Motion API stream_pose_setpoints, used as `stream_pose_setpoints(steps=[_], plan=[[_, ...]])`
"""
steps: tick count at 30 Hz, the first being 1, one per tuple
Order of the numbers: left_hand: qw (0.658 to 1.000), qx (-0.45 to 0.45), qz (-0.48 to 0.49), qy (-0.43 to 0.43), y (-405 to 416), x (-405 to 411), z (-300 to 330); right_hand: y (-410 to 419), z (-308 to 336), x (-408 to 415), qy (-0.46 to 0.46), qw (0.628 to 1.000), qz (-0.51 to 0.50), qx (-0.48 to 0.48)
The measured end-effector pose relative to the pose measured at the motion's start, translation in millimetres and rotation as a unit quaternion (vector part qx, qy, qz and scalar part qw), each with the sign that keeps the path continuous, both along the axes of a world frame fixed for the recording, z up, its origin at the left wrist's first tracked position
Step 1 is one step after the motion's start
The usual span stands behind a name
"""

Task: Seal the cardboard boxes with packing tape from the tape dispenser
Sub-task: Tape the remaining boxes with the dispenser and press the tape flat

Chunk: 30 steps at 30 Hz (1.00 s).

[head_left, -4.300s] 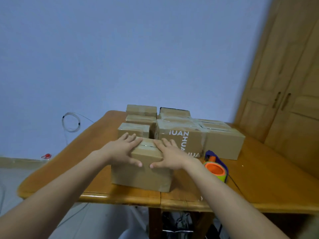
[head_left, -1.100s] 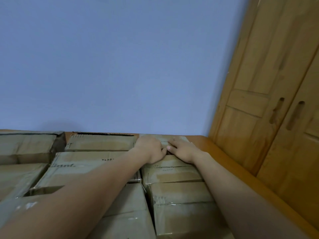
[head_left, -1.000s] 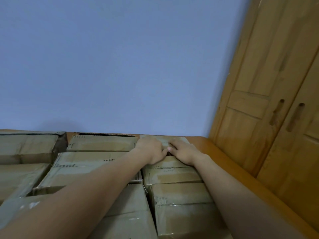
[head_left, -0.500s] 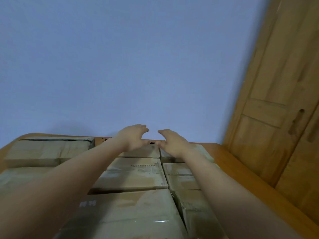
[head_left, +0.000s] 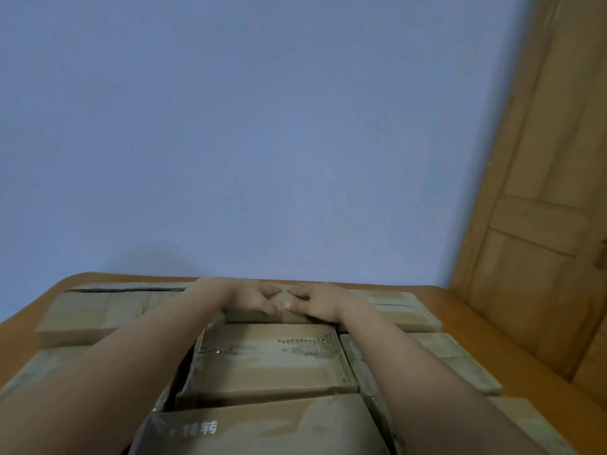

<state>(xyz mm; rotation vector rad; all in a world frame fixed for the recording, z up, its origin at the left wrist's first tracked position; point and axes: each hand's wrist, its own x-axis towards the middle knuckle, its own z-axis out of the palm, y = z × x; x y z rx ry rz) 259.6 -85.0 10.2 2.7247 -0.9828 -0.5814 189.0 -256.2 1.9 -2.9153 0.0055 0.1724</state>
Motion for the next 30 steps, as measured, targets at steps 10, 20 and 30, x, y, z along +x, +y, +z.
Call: stream_pose_setpoints(steps=[10,20,30], plan=[[0.991,-0.036,-0.027,-0.128,-3.8,6.3,-16.2,7.1,-2.7,4.6,-0.046,0.998,0.008,-0.039],[0.928,-0.070,-0.035,-0.363,2.6,-26.1,19.1,19.6,18.0,-19.7,-0.259,0.956,-0.003,-0.138],[0.798,-0.191,-0.045,-0.569,36.7,-117.0,74.5,41.6,71.9,-109.4,-0.511,0.846,-0.018,-0.150]])
